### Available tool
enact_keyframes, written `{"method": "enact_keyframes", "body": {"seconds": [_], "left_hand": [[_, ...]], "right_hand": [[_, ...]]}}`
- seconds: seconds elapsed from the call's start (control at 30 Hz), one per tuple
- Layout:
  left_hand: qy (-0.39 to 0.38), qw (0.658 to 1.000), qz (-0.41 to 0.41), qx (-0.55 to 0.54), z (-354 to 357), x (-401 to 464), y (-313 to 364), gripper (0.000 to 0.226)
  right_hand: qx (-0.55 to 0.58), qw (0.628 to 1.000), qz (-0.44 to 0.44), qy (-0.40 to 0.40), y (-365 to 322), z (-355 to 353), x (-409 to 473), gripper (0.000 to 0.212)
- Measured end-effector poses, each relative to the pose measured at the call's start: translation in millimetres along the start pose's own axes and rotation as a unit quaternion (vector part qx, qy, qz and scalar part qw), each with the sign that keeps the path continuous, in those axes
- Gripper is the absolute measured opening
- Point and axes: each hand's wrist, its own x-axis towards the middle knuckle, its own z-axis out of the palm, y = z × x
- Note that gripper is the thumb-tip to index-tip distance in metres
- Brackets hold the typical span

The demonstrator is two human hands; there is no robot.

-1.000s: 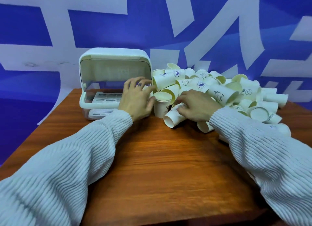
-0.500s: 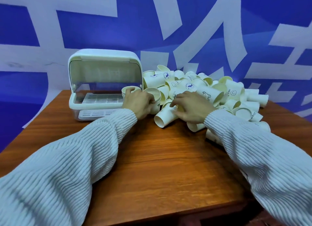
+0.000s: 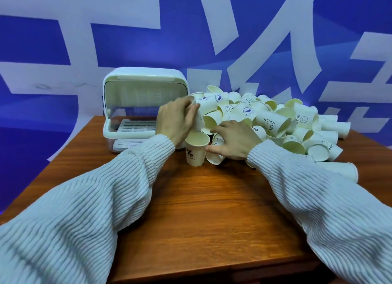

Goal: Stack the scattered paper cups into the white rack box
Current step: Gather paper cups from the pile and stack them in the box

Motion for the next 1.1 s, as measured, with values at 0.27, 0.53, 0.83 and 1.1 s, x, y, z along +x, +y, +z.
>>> {"method": "enact_keyframes", "body": {"seconds": [0.27, 0.53, 0.83, 1.1], "left_hand": [[0.105, 0.994, 0.040, -0.009, -16.1, -4.0, -11.7, 0.023], [0.122, 0.992, 0.018, 0.001, -35.7, -8.8, -35.1, 0.019], [0.161, 0.983, -0.067, -0.060, -53.1, -0.4, -66.7, 0.019], [0.139, 0.989, -0.045, -0.026, -56.6, -8.9, -70.4, 0.017]], "right_hand": [[0.148, 0.974, -0.087, 0.150, -6.5, -1.6, -2.2, 0.052], [0.157, 0.967, -0.123, 0.159, -23.7, -9.9, 12.1, 0.019], [0.258, 0.911, -0.049, 0.318, -41.9, -35.3, 62.1, 0.019], [0.107, 0.985, -0.081, 0.108, -66.7, -26.1, 87.7, 0.033]]}}
